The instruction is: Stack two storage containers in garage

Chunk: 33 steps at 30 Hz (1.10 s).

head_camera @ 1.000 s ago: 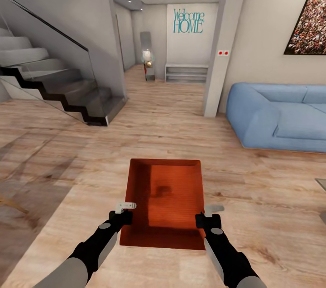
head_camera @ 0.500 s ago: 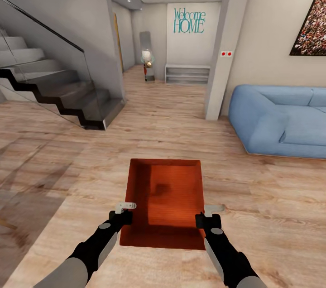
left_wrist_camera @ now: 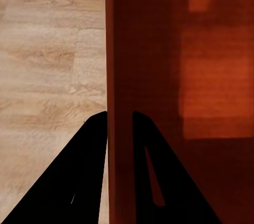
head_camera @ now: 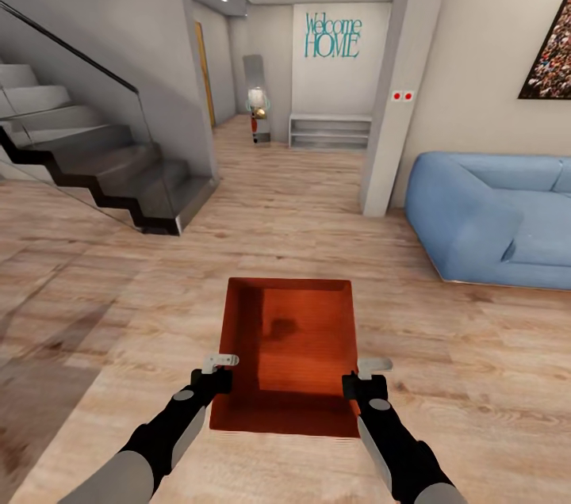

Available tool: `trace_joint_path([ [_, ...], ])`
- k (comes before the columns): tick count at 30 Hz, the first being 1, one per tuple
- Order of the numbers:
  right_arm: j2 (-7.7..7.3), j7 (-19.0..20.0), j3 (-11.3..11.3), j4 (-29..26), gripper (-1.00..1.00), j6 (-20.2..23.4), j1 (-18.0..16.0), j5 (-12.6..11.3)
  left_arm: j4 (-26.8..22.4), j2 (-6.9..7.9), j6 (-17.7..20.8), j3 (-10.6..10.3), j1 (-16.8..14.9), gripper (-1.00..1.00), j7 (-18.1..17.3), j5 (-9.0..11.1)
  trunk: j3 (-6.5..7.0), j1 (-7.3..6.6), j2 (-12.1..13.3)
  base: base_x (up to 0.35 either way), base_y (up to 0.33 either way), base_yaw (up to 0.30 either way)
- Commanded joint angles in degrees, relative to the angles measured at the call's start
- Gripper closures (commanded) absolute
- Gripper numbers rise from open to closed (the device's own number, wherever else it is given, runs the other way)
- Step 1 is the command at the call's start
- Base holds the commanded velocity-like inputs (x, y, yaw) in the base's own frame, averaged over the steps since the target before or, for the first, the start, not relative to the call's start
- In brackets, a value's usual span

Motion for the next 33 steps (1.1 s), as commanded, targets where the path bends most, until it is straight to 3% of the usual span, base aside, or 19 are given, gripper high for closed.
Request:
trace_joint_path([
  [1, 1.56, -0.5, -0.3, -0.3, 1.00, 0.5, 0.0, 0.9, 0.0, -0.02, 0.2, -0.5, 0.0, 1.00, 0.5, 0.5, -0.05, 0.03, 0.0, 0.337, 0.000, 0.000],
  [33, 1.63, -0.5, -0.2, -0.3, 1.00, 0.5, 0.0, 0.9, 0.0, -0.02, 0.2, -0.5, 0.0, 1.00, 0.5, 0.5, -0.05, 0.03, 0.0, 0.337, 0.000, 0.000],
])
